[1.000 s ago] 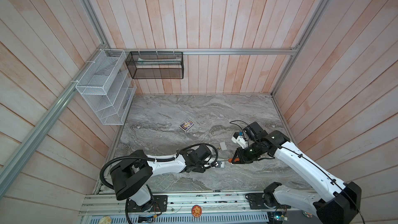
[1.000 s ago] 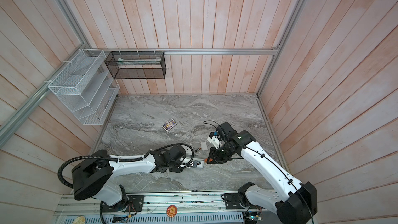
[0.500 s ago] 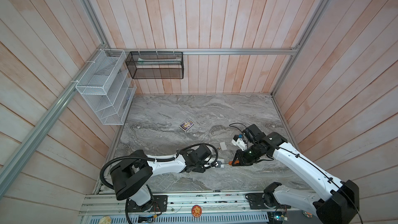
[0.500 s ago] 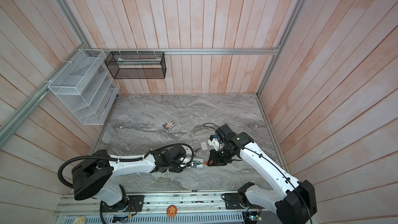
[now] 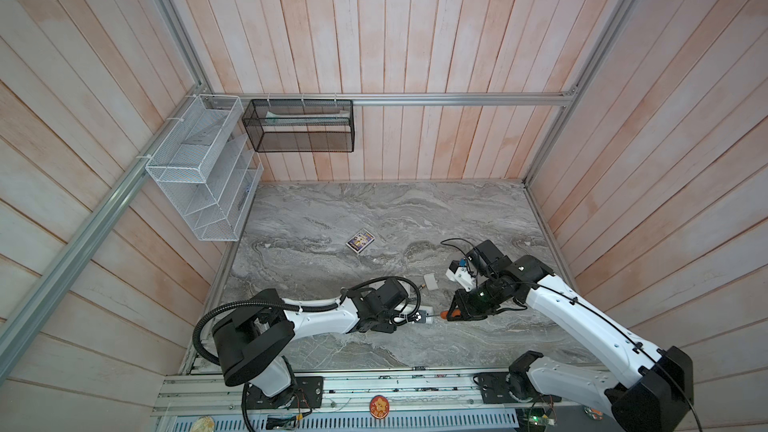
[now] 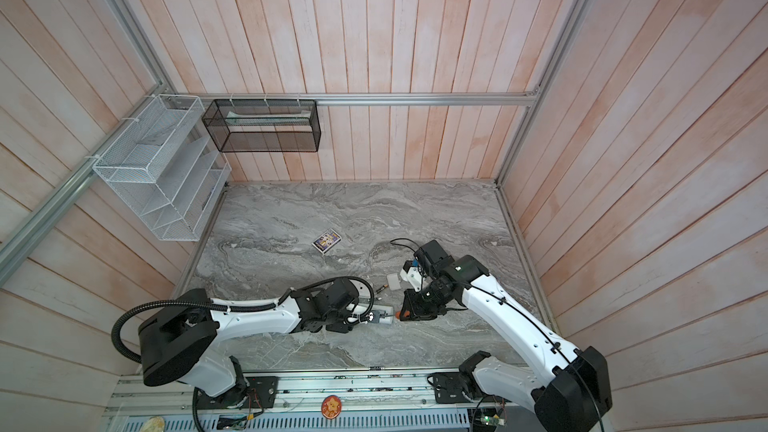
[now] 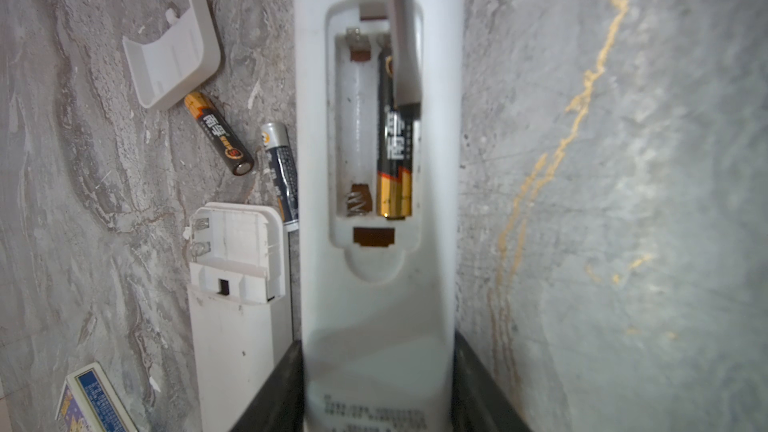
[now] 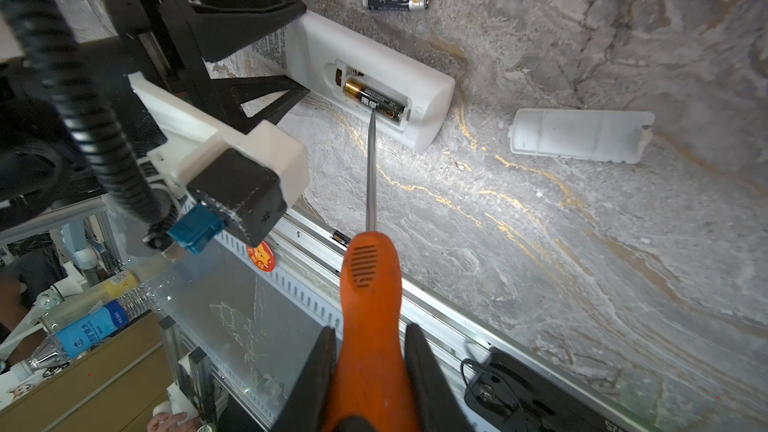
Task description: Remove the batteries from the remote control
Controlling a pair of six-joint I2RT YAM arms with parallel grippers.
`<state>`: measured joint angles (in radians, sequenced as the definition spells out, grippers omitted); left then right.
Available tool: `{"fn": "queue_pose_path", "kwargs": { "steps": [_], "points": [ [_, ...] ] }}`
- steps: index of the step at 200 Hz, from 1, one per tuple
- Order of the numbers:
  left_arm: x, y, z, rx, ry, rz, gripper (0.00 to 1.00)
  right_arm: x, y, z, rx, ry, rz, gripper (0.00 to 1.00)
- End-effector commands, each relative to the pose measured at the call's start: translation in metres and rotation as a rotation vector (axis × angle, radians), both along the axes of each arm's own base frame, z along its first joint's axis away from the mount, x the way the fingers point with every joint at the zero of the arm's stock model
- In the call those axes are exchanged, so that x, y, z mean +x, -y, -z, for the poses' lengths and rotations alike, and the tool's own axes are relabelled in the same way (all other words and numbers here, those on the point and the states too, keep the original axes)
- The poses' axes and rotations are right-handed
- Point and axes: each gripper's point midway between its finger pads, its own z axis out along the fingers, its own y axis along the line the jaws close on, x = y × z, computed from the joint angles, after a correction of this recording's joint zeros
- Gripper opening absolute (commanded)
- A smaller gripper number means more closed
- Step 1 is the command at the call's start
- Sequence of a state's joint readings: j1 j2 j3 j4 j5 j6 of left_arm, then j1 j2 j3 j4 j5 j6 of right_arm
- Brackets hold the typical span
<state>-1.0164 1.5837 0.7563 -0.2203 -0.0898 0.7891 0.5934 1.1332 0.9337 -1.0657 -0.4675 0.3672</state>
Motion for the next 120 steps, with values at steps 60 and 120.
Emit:
{"fn": "queue_pose_path", "kwargs": {
  "steps": [60,120],
  "points": [
    [-0.034,-0.058,0.054,0.254,-0.15,0.008,0.0,0.008,0.001,-0.002,-0.174,0.139,-0.177,0.0],
    [-0.032,-0.059,0.052,0.253,-0.136,0.01,0.0,0.02,-0.012,-0.018,-0.188,0.203,-0.222,0.0]
  ]
}}
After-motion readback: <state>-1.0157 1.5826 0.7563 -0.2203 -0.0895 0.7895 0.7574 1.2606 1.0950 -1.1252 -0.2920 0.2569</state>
